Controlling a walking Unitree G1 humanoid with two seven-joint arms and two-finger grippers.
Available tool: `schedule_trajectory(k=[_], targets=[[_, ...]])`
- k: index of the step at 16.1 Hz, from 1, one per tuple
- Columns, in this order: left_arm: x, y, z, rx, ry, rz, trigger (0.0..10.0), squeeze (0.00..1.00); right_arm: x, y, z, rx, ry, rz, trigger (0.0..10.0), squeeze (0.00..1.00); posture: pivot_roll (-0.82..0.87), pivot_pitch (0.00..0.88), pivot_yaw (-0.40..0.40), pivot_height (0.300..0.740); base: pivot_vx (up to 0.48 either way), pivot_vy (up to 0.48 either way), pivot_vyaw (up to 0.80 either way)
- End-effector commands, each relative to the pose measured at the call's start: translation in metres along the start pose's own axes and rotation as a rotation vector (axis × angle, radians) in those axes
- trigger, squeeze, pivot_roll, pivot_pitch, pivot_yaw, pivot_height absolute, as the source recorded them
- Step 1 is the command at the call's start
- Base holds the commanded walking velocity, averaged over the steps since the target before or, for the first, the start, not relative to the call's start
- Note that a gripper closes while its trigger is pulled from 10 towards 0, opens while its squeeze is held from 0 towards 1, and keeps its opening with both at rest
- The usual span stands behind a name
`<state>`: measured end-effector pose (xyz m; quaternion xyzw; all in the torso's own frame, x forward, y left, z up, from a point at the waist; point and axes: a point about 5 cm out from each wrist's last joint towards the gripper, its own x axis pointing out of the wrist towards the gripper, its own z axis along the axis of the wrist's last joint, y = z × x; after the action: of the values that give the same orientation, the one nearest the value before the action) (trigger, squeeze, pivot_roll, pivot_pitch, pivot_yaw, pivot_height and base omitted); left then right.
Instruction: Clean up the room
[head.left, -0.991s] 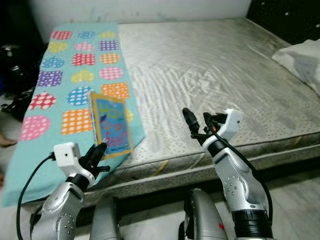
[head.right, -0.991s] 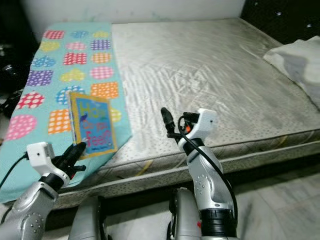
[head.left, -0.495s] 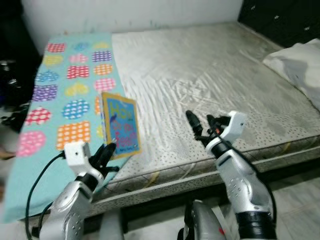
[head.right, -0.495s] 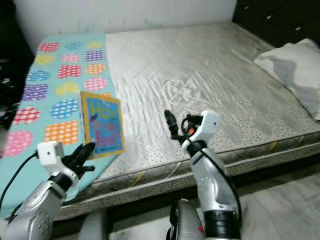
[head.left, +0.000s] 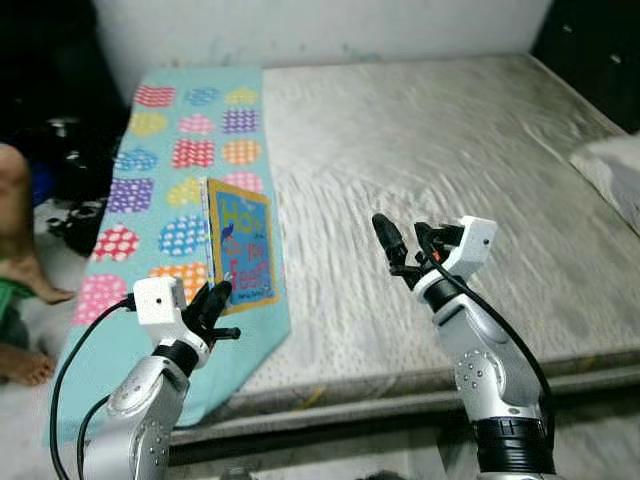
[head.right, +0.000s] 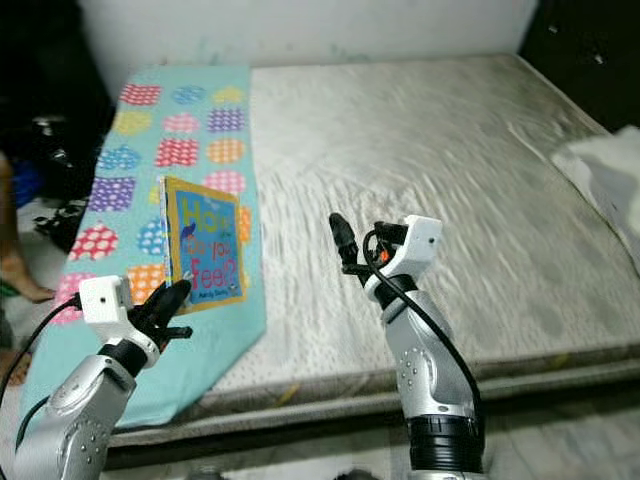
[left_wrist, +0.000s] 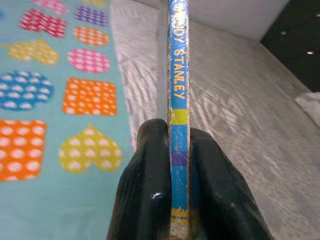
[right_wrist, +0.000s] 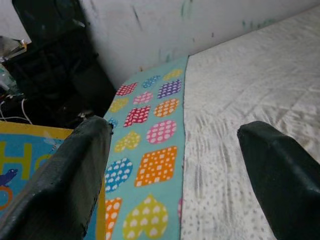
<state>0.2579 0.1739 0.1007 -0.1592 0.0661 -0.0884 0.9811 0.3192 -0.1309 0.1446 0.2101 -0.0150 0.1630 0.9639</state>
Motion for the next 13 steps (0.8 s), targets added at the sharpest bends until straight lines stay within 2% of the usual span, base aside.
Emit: schedule_trajectory(k=[1, 2, 6, 9, 13], targets=[[0.0018, 0.0015, 0.0068, 0.033, -0.036, 0.015, 4.7, 0.0, -0.0024, -0.005, -0.0045, -0.007, 0.02, -0.023, 10.0, 0.0, 0.02, 0.045, -0.01, 0.74, 0.0, 0.0, 0.0], [0.0026, 0.0013, 0.0071, 0.047, -0.031, 0.014, 9.8, 0.0, -0.0035, -0.0072, -0.0063, -0.013, 0.028, -0.043, 10.0, 0.0, 0.02, 0.045, -0.01, 0.74, 0.0, 0.0, 0.0], [0.0056, 0.0003, 0.0061, 0.046, -0.025, 0.019, 10.0, 0.0, -0.0046, -0.0104, -0.0121, -0.017, 0.048, -0.089, 10.0, 0.0, 0.02, 0.04, -0.006, 0.74, 0.0, 0.0, 0.0], [0.0083, 0.0062, 0.0084, 0.089, -0.038, 0.082, 10.0, 0.0, -0.0056, -0.0131, -0.0117, -0.023, 0.044, -0.104, 10.0, 0.0, 0.02, 0.049, -0.005, 0.74, 0.0, 0.0, 0.0], [0.0091, 0.0036, 0.0082, 0.056, -0.037, 0.057, 10.0, 0.0, -0.0052, -0.0145, -0.0104, -0.031, 0.041, -0.114, 10.0, 0.0, 0.01, 0.057, -0.004, 0.74, 0.0, 0.0, 0.0]])
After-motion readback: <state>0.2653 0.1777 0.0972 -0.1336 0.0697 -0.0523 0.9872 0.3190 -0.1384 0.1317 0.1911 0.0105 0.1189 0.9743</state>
